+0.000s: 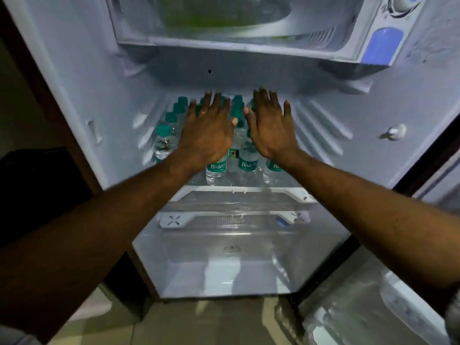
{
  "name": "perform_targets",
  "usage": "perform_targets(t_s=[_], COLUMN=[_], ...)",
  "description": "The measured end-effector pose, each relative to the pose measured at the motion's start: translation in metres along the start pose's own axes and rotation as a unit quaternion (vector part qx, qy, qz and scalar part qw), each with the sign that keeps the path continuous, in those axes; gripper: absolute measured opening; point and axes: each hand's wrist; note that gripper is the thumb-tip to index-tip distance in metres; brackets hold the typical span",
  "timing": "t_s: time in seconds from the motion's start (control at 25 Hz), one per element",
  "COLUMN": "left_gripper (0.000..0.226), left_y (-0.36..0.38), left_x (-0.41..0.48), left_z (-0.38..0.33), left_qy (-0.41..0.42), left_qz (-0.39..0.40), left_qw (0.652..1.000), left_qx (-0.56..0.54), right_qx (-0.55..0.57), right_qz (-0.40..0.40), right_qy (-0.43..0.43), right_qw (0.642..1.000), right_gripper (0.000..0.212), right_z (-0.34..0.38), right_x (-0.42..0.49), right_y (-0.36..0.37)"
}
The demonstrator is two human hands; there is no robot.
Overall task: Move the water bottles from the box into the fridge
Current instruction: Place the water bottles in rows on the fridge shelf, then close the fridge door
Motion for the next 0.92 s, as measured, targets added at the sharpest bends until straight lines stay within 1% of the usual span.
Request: perform_targets(t_s=[0.12,0.16,0.24,0.4,0.56,0.76,0.92], left_gripper=[0.062,0.062,0.062,0.065,0.063,0.064,0.063], left_y=[-0.009,-0.019,-0.046,-0.135,-0.251,-0.384,-0.471], left_x=[-0.045,-0.058,-0.085,-0.145,-0.188,-0.223,-0.244], left_z=[-0.013,-0.018,-0.027,-0.043,-0.072,-0.106,-0.123], left_qy=[-0.010,-0.022,-0.049,-0.068,-0.103,-0.124,-0.125], left_qz=[-0.021,-0.012,0.036,0.071,0.074,0.074,0.063], left_qw=[1.000,1.000,0.998,0.995,0.992,0.989,0.990], left_qx=[0.004,-0.004,-0.021,-0.012,-0.020,-0.023,-0.035], right_qx=[0.039,0.053,0.070,0.054,0.044,0.045,0.028], right_qz=[0.038,0.061,0.108,0.163,0.204,0.186,0.190], right_qy=[0.002,0.009,0.028,0.028,0.022,0.017,0.025], right_qw=[0.999,0.997,0.991,0.985,0.978,0.981,0.981], right_gripper=[0.060,0.061,0.063,0.063,0.063,0.062,0.063], right_z=[0.018,0.025,0.040,0.067,0.099,0.137,0.156], right_x=[-0.040,-0.057,-0.091,-0.154,-0.193,-0.210,-0.229], right_y=[-0.019,-0.030,-0.053,-0.136,-0.252,-0.390,-0.474])
Point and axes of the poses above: each hand's wrist, its own x-axis towards the middle knuckle, its own y-axis out of the palm, z = x × y, and after that the axes turned 10 degrees about x, right-handed
